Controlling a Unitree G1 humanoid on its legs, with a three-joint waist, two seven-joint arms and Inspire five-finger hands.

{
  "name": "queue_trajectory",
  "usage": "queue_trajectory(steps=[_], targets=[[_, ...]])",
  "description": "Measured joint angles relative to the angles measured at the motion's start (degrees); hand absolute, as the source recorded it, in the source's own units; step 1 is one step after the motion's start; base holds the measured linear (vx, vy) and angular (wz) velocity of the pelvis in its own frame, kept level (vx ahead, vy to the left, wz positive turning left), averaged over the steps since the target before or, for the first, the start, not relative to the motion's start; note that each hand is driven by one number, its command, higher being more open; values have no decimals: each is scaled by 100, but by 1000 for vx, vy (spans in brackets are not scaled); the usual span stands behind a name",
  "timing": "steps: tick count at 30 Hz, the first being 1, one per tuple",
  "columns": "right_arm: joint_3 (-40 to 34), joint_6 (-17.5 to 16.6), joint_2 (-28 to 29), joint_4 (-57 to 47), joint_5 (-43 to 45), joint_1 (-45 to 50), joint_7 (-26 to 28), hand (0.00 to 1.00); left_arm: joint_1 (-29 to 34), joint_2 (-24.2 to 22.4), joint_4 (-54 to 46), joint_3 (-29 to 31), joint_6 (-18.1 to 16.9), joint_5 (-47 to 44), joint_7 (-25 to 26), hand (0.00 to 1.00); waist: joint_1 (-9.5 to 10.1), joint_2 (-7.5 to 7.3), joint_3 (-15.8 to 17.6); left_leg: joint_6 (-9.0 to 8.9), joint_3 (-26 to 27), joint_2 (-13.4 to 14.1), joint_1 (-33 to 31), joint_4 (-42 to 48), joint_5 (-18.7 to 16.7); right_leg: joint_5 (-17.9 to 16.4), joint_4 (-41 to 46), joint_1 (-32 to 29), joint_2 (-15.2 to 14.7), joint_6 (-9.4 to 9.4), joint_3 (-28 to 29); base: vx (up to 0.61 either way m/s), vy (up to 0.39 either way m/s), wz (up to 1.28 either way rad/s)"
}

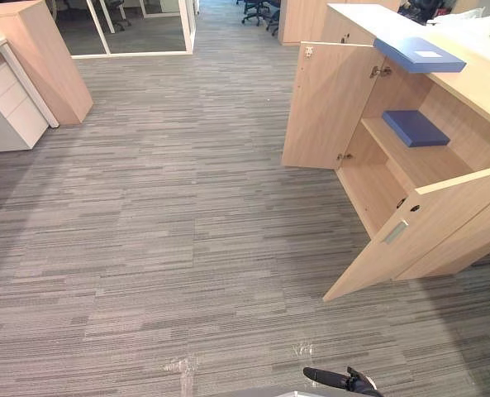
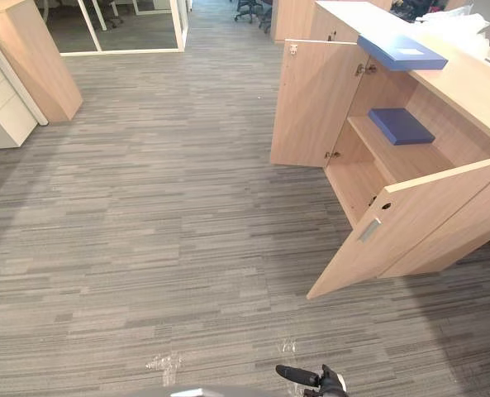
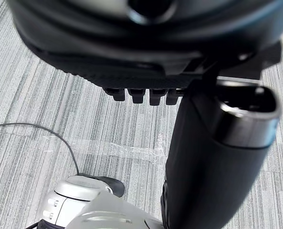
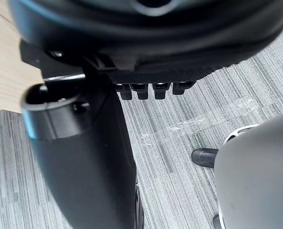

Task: Walk over to the cabinet, pick up the folder, carry it to the office cabinet, place the folder inside the office cabinet, then close the office cabinet door

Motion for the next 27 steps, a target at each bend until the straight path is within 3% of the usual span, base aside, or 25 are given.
queue_trajectory(steps=[16,21,23,24,25,26,27], targets=[[0,-19,-5,48,1,-45,-2,100,-2,11,2,-28,4,8,53,100,-48,-11,9,34,-183,-96,-144,-12,32,-3,-1,-79,-93,18,-176,1,4,6],[2,-48,18,37,6,-58,-3,100,-14,29,-24,-13,4,9,66,100,-71,-55,29,-75,-313,-124,-382,215,-62,-75,6,-153,-140,23,-348,9,4,16],[9,-59,30,-57,21,-77,-12,100,-25,2,-214,92,9,3,129,100,-36,-95,206,-393,-210,-92,-1003,1550,-507,-219,21,-123,-165,-55,-415,1,11,3],[16,-59,41,-67,29,-90,-15,100,-25,0,-269,100,9,3,131,100,-9,-121,270,-436,-136,-81,-1207,2059,-556,-239,25,-76,-182,-64,-437,-2,27,-14],[172,-48,44,-129,63,-93,-31,100,-29,-104,-394,332,10,1,121,100,50,-112,412,-446,136,51,-1733,3404,-557,-268,44,66,-189,-110,-429,13,31,-32],[200,-43,-1,-247,67,-58,-42,100,-28,-280,-463,550,15,-31,105,100,114,-32,513,-307,381,278,-2217,4455,-677,-359,166,216,-145,-154,-365,58,39,-34],[173,-39,-9,-267,93,-37,-51,100,-9,-293,-455,547,28,-49,91,100,135,-12,512,-278,435,340,-2358,4612,-811,-435,242,249,-157,-136,-328,78,39,-32]])
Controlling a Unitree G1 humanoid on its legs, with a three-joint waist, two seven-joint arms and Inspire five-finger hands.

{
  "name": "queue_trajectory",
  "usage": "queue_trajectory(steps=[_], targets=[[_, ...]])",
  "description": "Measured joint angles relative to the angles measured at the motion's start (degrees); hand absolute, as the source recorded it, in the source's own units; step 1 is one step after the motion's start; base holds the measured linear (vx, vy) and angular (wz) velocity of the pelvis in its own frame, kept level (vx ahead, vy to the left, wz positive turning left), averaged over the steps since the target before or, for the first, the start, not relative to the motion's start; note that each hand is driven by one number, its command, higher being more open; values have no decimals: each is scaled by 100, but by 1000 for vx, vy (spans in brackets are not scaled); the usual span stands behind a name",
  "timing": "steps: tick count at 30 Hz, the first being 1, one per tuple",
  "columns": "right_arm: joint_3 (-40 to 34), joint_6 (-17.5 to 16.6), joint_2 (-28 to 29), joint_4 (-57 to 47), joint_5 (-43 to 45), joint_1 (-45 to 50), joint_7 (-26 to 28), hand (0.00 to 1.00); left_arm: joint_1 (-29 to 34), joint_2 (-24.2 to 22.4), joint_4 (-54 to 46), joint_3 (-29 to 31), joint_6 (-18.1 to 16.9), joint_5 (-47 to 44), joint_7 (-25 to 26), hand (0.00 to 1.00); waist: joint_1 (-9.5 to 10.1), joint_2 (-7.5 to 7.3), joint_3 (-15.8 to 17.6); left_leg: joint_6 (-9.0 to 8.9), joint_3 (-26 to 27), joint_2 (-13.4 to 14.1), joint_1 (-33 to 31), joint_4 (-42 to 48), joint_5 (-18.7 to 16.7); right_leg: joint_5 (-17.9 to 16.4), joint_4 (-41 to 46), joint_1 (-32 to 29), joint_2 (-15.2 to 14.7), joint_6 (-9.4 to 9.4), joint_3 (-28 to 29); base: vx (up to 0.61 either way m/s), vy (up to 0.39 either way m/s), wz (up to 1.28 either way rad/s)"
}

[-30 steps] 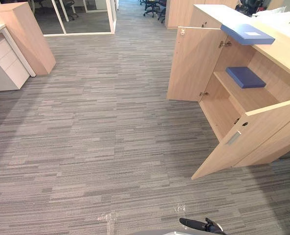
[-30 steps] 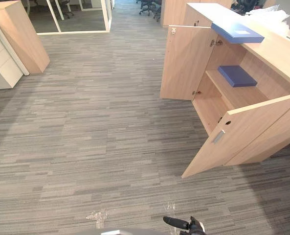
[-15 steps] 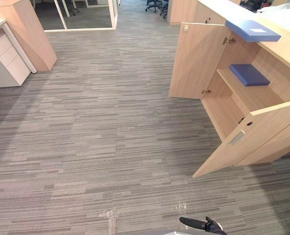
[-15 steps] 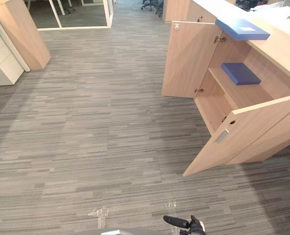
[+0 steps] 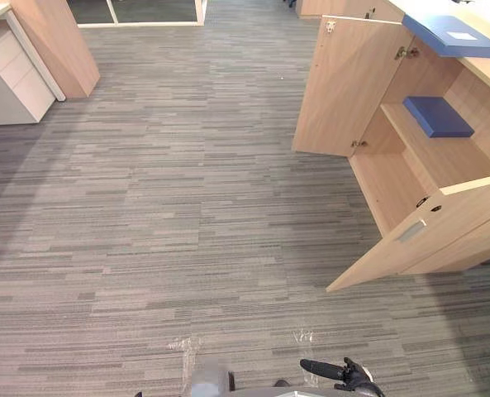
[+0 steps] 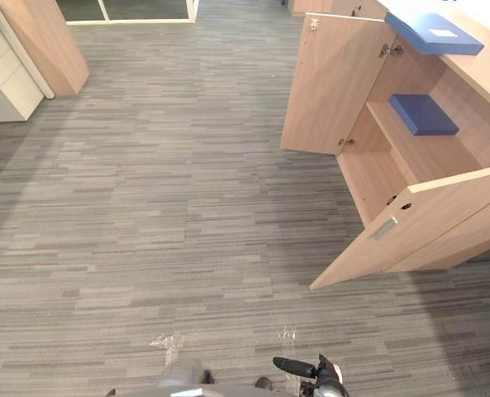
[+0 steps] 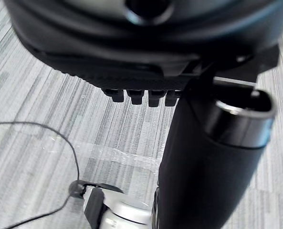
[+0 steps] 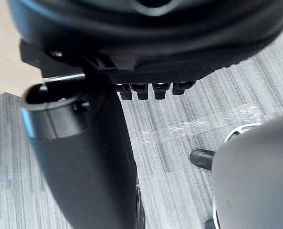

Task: Walk over to the cabinet, pick up the folder, carry it to the office cabinet, place the folder inside the office cabinet, then close the office cabinet door

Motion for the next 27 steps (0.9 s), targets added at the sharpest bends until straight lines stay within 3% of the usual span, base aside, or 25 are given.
queue_trajectory(steps=[3,5,7,8,9,10,11,12,14,15,16,17,19,20,21,23,25,27], targets=[[2,22,0,35,13,11,-21,100,31,2,11,-20,16,-217,-65,100,62,-26,-13,108,-48,72,-522,-903,-28,-271,221,70,-216,166,180,203,119,-29],[0,40,6,41,23,12,-26,100,25,0,13,-16,34,-293,-60,100,75,-68,12,54,-164,73,-604,-2118,320,-425,289,164,-429,345,266,294,201,-27],[3,36,14,40,19,39,-52,100,27,2,13,-15,43,-308,-40,100,89,-49,3,-99,-232,201,-523,-3473,788,-683,417,417,-716,713,391,444,338,-42],[-9,25,7,34,19,110,-55,100,29,-2,13,-19,44,-358,-39,100,120,0,-31,-112,-206,315,-443,-3702,786,-823,412,617,-827,918,471,465,373,-44],[-17,15,16,39,20,126,-54,100,12,-9,19,-15,49,-402,-42,100,127,-6,-50,-163,-107,338,-455,-3581,1204,-896,398,732,-921,1028,497,508,413,-50],[-37,21,92,96,14,96,-53,100,-23,110,10,-40,53,-408,-81,100,151,-177,-125,-98,65,214,-545,-3246,1604,-921,480,765,-1171,1101,532,509,417,-39],[-52,30,167,108,2,76,-40,100,-54,184,10,-61,48,-407,-76,100,149,-286,-196,-82,79,107,-603,-3100,1618,-889,626,654,-1318,1105,561,495,406,-53],[-52,23,257,116,-4,56,28,100,-108,295,13,-84,11,-399,-52,100,152,-435,-304,37,158,-41,-607,-2920,1547,-765,1062,393,-1564,1072,708,479,401,-50],[-172,42,261,176,-7,33,57,100,-186,386,14,-126,3,-402,-64,100,126,-512,-368,484,432,-272,-205,-2878,1218,-257,2289,-62,-1965,948,1009,489,402,-45],[-254,35,256,183,-11,46,59,100,-194,394,13,-143,1,-400,-74,100,92,-513,-374,554,479,-380,7,-2949,1136,-19,2731,-178,-2104,810,1019,582,477,-23],[-284,32,201,125,-27,78,56,100,-203,415,12,-236,-9,-390,-99,100,52,-477,-395,696,565,-560,429,-3156,1002,608,3666,-466,-2379,335,996,562,458,-4],[-300,12,157,26,-55,114,60,100,-231,483,14,-399,-14,-320,-135,100,-16,-452,-398,836,582,-739,839,-3347,954,747,5077,-888,-2676,-150,895,546,434,4],[-239,7,73,-48,-87,126,37,100,-248,549,14,-548,-32,-160,-202,100,-118,-469,-415,912,502,-982,1472,-3748,906,634,6715,-1258,-3048,-529,365,402,255,19],[-238,-5,30,-49,-82,124,37,100,-277,554,20,-575,-31,-119,-282,100,-156,-433,-429,933,426,-1048,1824,-3995,889,411,7171,-1440,-3117,-655,-25,363,185,18],[-233,-13,30,-71,-83,100,34,100,-289,551,33,-582,-31,-71,-310,100,-183,-403,-443,936,391,-1050,1943,-4089,889,259,7199,-1520,-3078,-607,-200,341,114,18],[-227,-5,31,-116,-71,1,11,100,-415,547,180,-584,-24,26,-354,100,-247,-327,-380,956,252,-1018,2214,-4258,885,-262,6801,-1730,-2812,-256,-647,281,17,22],[-230,-18,-21,-130,135,-50,9,100,-553,512,360,-710,45,46,-369,100,-278,-127,-156,1018,62,-817,2572,-4272,818,-751,5412,-1663,-2210,180,-1207,257,-88,31],[-233,-58,-7,-143,141,-92,63,100,-537,468,360,-749,62,53,-376,100,-276,-32,-69,930,24,-672,2760,-4294,671,-778,4054,-1618,-1893,250,-1614,183,-117,26]])
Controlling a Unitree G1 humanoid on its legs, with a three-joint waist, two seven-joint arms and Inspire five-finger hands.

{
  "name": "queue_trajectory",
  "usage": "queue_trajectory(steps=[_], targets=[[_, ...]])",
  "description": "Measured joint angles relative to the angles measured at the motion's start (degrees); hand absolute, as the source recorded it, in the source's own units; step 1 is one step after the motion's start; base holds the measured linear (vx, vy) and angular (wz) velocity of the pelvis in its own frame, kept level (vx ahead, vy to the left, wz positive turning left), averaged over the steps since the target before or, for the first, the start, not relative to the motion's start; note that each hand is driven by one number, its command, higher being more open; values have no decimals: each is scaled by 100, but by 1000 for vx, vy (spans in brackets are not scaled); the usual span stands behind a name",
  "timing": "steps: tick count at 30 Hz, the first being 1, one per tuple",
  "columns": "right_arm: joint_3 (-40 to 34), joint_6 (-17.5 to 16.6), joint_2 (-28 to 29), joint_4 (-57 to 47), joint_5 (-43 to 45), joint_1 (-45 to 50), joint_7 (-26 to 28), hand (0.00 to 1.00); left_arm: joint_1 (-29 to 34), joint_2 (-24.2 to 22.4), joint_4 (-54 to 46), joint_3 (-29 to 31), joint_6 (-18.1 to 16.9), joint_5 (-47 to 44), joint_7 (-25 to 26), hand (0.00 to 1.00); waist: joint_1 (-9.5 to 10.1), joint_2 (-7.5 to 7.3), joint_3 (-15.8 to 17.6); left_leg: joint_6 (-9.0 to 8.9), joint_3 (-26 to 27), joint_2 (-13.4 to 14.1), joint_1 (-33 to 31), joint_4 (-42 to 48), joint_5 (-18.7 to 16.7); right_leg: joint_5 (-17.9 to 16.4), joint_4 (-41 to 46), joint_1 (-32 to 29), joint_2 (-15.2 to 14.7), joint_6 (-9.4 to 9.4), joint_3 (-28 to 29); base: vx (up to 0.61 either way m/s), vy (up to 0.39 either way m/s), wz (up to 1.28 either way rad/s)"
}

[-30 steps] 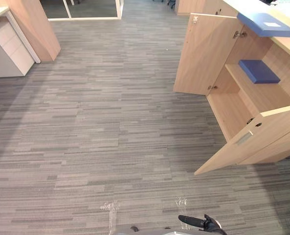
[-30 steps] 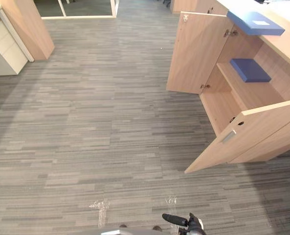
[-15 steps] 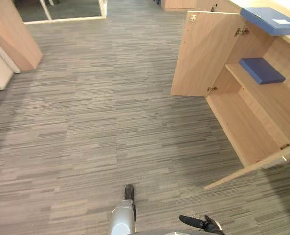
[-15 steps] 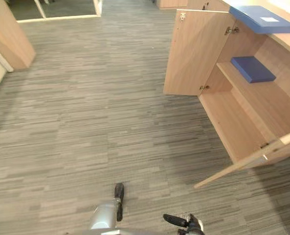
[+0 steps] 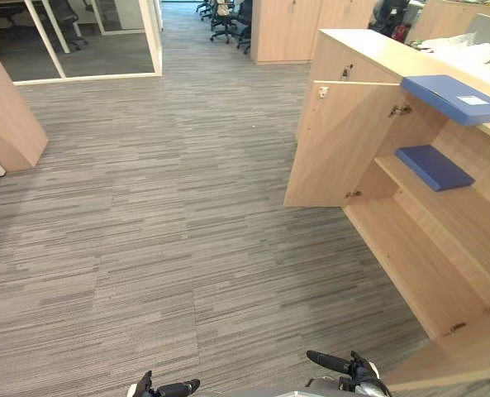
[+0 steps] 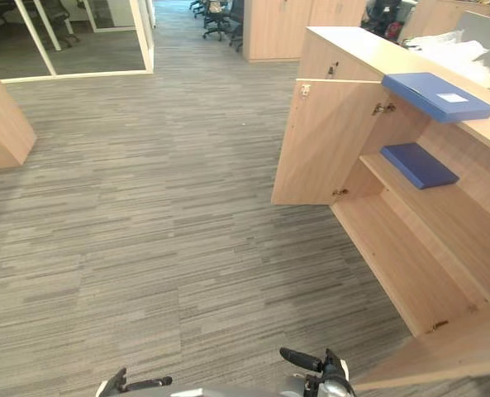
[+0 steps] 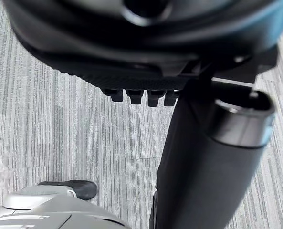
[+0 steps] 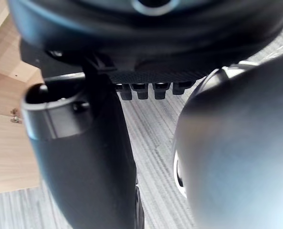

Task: Walk over to the cabinet, pick up the folder, carry it to the office cabinet, place the folder inside the office cabinet, then close the office cabinet door

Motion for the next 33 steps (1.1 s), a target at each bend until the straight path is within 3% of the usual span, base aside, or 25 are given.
queue_trajectory(steps=[2,4,5,7,8,9,10,11,13,15,18,20,23,24,25,26,27,28,29,31,32,33], targets=[[-3,-5,83,2,-21,-27,-37,100,23,33,-33,16,0,4,-21,100,65,-92,72,-134,73,34,196,-61,-175,250,-933,-7,6,2,-424,151,-159,0],[-7,5,127,-64,-16,23,-10,100,155,35,-74,79,10,3,-5,100,67,-146,60,-354,197,173,272,255,-611,773,-1510,-10,76,-319,-722,205,-240,-31],[-5,15,93,-84,-17,27,25,100,146,-6,-75,80,16,4,14,100,69,-114,54,-417,232,287,273,369,-742,788,-1492,-1,200,-482,-722,256,-231,-42],[-11,40,8,-114,-15,24,50,100,82,-128,-93,79,30,26,-23,100,41,101,-41,-675,358,749,264,555,-1043,442,-1506,10,686,-462,-736,347,-281,-38],[-71,98,-22,-133,-1,41,99,100,45,-194,-92,155,55,174,-120,100,31,210,-99,-786,397,1057,264,835,-1237,107,-1492,82,1014,-374,-768,422,-324,-15],[-111,102,-7,-138,3,61,105,100,3,-213,-99,266,54,229,-165,100,11,215,-91,-875,374,1190,154,1218,-1317,0,-1498,145,1126,-373,-796,432,-348,-8],[-139,106,33,-140,14,90,114,100,-43,-208,-121,420,64,233,-269,100,10,165,-70,-945,330,1407,-161,2161,-1382,-99,-1542,283,1276,-424,-813,423,-338,-8],[-195,112,48,-151,65,149,126,100,-52,-262,-179,696,59,208,-306,100,21,181,-40,-881,77,1710,-698,3680,-1235,-167,-1684,577,1541,-524,-789,391,-323,-25],[-233,104,-12,-129,167,203,112,100,1,-440,-417,961,30,192,-323,100,110,284,-28,-926,-177,2075,-1399,5585,-1019,-284,-1906,980,1946,-574,-575,366,-176,-58],[-240,96,21,58,218,148,115,100,10,-392,-574,953,-9,155,-335,100,166,206,-36,-893,-161,1996,-1879,6230,-1042,-375,-2079,1254,2055,-563,-271,428,-33,-75],[-294,118,42,465,240,-34,114,100,-20,-337,-754,954,-102,-1,-345,100,244,-43,25,-949,-327,1569,-2429,5436,-1196,-312,-2490,1700,2063,-472,302,369,47,-101],[-394,130,55,604,239,-137,104,100,-79,-344,-799,962,-131,-60,-327,100,298,-82,138,-1033,-1119,1129,-2575,3599,-1211,-299,-2669,1940,1977,-364,705,302,152,-101],[-441,122,79,604,237,-144,99,100,-109,-402,-797,1044,-118,-181,-210,100,386,-114,149,-1108,-2134,921,-2527,1931,-850,-423,-2662,2027,1808,-81,1175,375,283,-99],[-450,120,102,569,239,-116,77,100,-86,-447,-732,1102,-110,-258,-153,100,409,-86,123,-1334,-2250,847,-2427,1853,-319,-522,-2575,2078,1676,107,1384,452,381,-96],[-469,110,153,486,238,-69,76,100,-74,-409,-618,1138,-76,-309,-98,100,403,-172,90,-1342,-2180,671,-2368,2022,15,-609,-2488,2117,1466,285,1584,467,390,-87],[-476,110,223,452,238,-39,77,100,-77,-348,-552,1141,-57,-318,-83,100,390,-273,43,-1262,-2066,581,-2385,2127,-95,-606,-2432,2077,1321,365,1646,555,450,-80],[-503,110,312,396,235,1,112,100,-77,-293,-462,1190,-49,-345,-51,100,391,-414,-43,-1075,-1784,451,-2359,2336,-320,-601,-2100,1920,1029,414,1702,444,359,-83],[-547,112,334,343,233,36,134,100,-57,-265,-434,1189,-3,-348,-37,100,447,-437,-52,-898,-1475,336,-2188,2428,-501,-593,-1435,1672,681,421,1804,420,363,-93],[-647,110,339,317,233,25,139,100,-57,-254,-395,1185,1,-349,-37,100,477,-467,-68,-788,-1318,258,-2068,2437,-576,-556,-918,1481,474,383,1843,362,371,-97],[-802,95,220,194,208,-47,123,100,-48,-226,-273,1110,9,-333,-41,100,438,-380,36,-495,-887,22,-1401,2283,-730,-61,1079,824,-380,-539,1724,298,384,-73],[-836,77,62,124,209,-35,118,100,-13,-200,-118,1066,20,-189,-50,100,321,-225,105,-369,-746,-40,-822,2034,-797,-62,2070,742,-844,-773,1207,196,322,-37],[-839,75,35,121,209,-31,117,100,10,-194,-115,1056,21,-163,-55,100,314,-206,94,-362,-724,-37,-707,1970,-797,-53,2163,733,-899,-787,1097,150,290,-35]])
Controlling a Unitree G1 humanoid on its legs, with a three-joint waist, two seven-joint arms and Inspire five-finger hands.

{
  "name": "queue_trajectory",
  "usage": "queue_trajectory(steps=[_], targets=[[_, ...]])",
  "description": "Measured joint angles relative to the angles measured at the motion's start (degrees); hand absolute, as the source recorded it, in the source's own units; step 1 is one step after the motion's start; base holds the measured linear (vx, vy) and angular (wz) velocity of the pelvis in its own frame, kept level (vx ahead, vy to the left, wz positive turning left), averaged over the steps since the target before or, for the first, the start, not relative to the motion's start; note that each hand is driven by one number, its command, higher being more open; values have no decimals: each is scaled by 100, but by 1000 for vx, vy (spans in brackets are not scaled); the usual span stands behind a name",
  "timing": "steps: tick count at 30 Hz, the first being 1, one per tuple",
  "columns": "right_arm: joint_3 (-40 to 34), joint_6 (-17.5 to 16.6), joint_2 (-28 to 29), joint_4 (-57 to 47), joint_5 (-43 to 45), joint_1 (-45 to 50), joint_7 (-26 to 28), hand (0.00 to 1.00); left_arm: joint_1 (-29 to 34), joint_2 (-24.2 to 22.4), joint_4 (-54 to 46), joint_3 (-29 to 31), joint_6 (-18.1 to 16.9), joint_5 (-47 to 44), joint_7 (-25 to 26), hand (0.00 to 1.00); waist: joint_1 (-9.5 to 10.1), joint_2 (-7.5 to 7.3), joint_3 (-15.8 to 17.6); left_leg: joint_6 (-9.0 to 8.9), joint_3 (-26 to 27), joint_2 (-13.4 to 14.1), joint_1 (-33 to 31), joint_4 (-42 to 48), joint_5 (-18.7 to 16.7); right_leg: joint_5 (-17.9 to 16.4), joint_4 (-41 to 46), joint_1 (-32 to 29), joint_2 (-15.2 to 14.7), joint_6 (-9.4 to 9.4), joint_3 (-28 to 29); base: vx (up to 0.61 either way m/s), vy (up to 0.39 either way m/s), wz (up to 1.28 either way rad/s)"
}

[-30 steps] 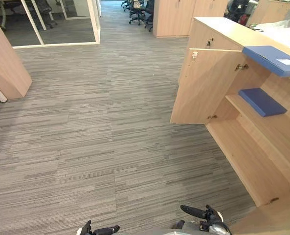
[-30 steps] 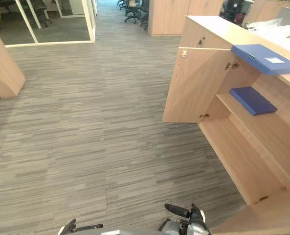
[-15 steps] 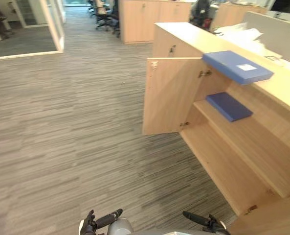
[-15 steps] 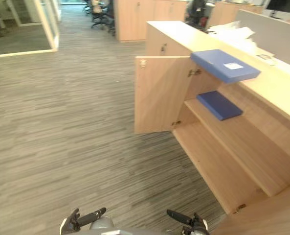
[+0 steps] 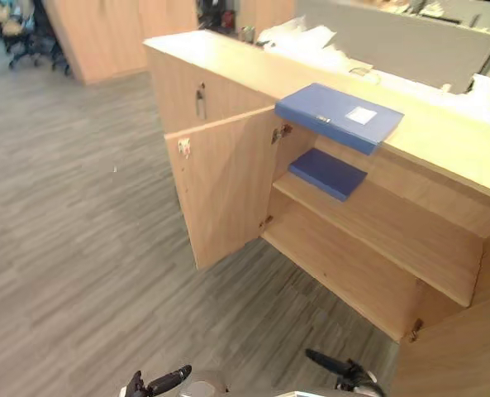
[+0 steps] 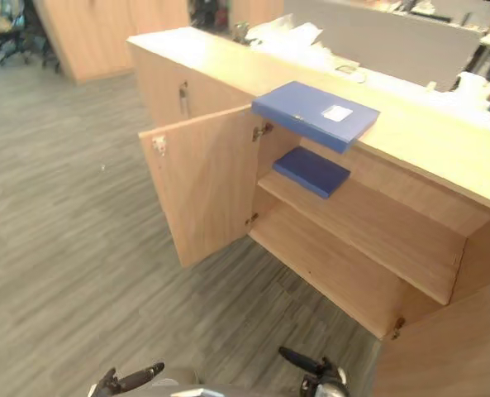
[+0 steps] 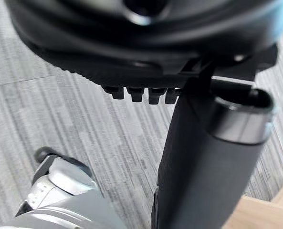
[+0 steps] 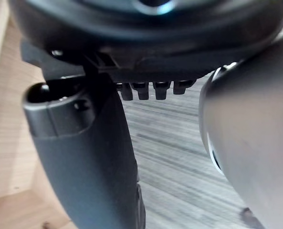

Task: Walk over to the cabinet, pick up the folder, carry it to the office cabinet, place the folder inside the office cabinet, then close the office cabinet door

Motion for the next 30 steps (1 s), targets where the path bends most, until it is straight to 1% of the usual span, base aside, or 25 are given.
queue_trajectory(steps=[1,2,4,5,6,7,8,9,10,11,12,13,14,16,17,18,19,20,21,23,24,25,26,28,30], targets=[[2,2,-33,7,1,12,12,100,105,27,3,-46,-19,178,-38,100,-28,17,-63,58,91,15,336,-327,-9,167,63,-95,-119,21,-407,113,219,-42],[0,-28,-2,6,-21,-2,20,100,108,106,0,-140,-30,351,-68,100,-31,-48,-83,100,245,2,416,-494,-34,407,-293,-419,-112,104,-692,109,170,-44],[-17,-66,-2,8,-19,-7,55,100,98,111,139,-152,0,389,-110,100,-71,-30,-79,95,351,62,411,-501,-98,445,-761,-596,65,152,-912,122,36,-45],[-67,-84,-33,38,10,-3,86,100,150,65,223,-141,30,355,-118,100,-115,50,-104,86,433,163,527,-618,-97,375,-1022,-492,229,360,-966,178,-11,-55],[-66,-88,-37,48,11,-8,87,100,151,48,220,-146,31,332,-116,100,-125,76,-105,74,491,218,559,-682,-86,312,-1072,-516,297,443,-995,214,-43,-58],[-64,-104,-20,-16,43,-12,84,100,136,17,226,-158,41,293,-92,100,-137,152,-61,62,558,361,611,-791,-93,-155,-1211,-560,458,711,-1092,189,-95,-58],[-62,-101,-13,-123,167,-9,73,100,121,-27,226,-163,45,280,-50,100,-139,251,5,2,661,544,777,-938,-95,-351,-1477,-566,633,750,-1267,216,-157,-51],[-59,-102,-1,-175,241,11,69,100,123,-47,226,-164,44,280,-44,100,-140,281,26,-52,719,624,883,-1008,-97,-349,-1612,-571,696,753,-1360,179,-166,-45],[-50,-94,43,-213,260,59,68,100,127,-45,219,-161,40,280,-38,100,-141,250,50,-114,825,709,1084,-1121,-107,-304,-1898,-616,750,772,-1488,232,-297,-34],[-42,-69,149,-257,261,149,70,100,121,26,200,-161,25,281,-40,100,-138,99,51,-212,852,692,1204,-1161,-166,-65,-2399,-622,744,846,-1553,199,-298,-25],[-65,-48,242,-282,309,193,62,100,120,80,183,-156,27,279,-51,100,-139,-4,46,-328,850,661,1262,-1162,-238,129,-2588,-631,740,557,-1576,267,-371,-19],[-57,11,136,-286,418,219,74,100,63,-12,218,-157,43,280,-60,100,-133,82,38,-428,856,854,1354,-1142,-332,-22,-2512,-539,930,548,-1661,195,-250,-14],[-58,12,124,-290,423,223,74,100,46,-45,204,-156,36,282,-69,100,-134,130,5,-419,855,935,1337,-1114,-365,-112,-2531,-540,1024,525,-1672,262,-298,-16],[-83,26,121,-327,463,231,47,100,-10,-132,88,-149,34,286,-169,100,-152,254,-54,-553,823,1249,1369,-1075,-542,-487,-2429,-533,1317,484,-1750,262,-308,-5],[-78,26,126,-350,459,233,48,100,-24,-144,87,-148,36,288,-181,100,-166,284,-91,-530,782,1336,1355,-1008,-620,-556,-2429,-505,1393,475,-1803,273,-309,12],[-76,34,132,-383,459,271,48,100,-48,-175,80,-124,39,289,-197,100,-210,319,-139,-533,614,1508,1252,-679,-771,-691,-2462,-428,1555,475,-1905,273,-280,22],[-72,48,127,-384,462,286,51,100,-48,-219,65,-27,45,279,-204,100,-228,384,-175,-664,337,1690,875,313,-860,-747,-2615,-295,1793,433,-1985,274,-251,14],[-65,48,124,-387,463,300,52,100,-31,-264,37,81,55,270,-217,100,-228,409,-203,-677,192,1772,590,939,-850,-752,-2725,-229,1936,422,-1998,241,-164,-7],[-62,46,113,-395,464,327,52,100,3,-372,-66,288,77,198,-242,100,-222,503,-233,-682,-61,1886,67,2141,-574,-755,-2955,-91,2224,410,-1996,217,-87,-21],[-52,46,96,-306,466,361,16,100,67,-435,-240,401,61,-17,-237,100,-200,538,-256,-812,-378,2044,-528,3400,185,-692,-3372,206,2605,347,-1890,221,-38,-41],[-43,46,88,-172,465,325,-15,100,70,-411,-266,399,21,-81,-233,100,-120,498,-263,-763,-304,2078,-788,4030,116,-633,-3605,379,2751,288,-1690,229,26,-76],[-28,48,91,-54,466,259,-27,100,55,-379,-343,388,18,-94,-242,100,-76,427,-242,-670,-169,2026,-930,4235,4,-589,-3765,486,2798,269,-1502,255,58,-93],[12,51,91,90,467,165,-43,100,49,-327,-413,318,11,-107,-236,100,-64,349,-209,-656,-65,1913,-1047,4153,-162,-497,-3942,610,2815,221,-1327,260,72,-93],[157,52,36,370,472,-54,-61,100,50,-308,-508,258,-20,-126,-208,100,-45,222,-141,-666,-106,1579,-1197,3338,-570,-225,-4359,862,2843,290,-863,227,143,-125],[189,43,15,400,470,-130,-68,100,41,-333,-513,225,-43,-134,-170,100,-18,256,-111,-671,-487,1213,-1239,2091,-697,-98,-4616,1011,2835,378,-464,166,213,-120]])
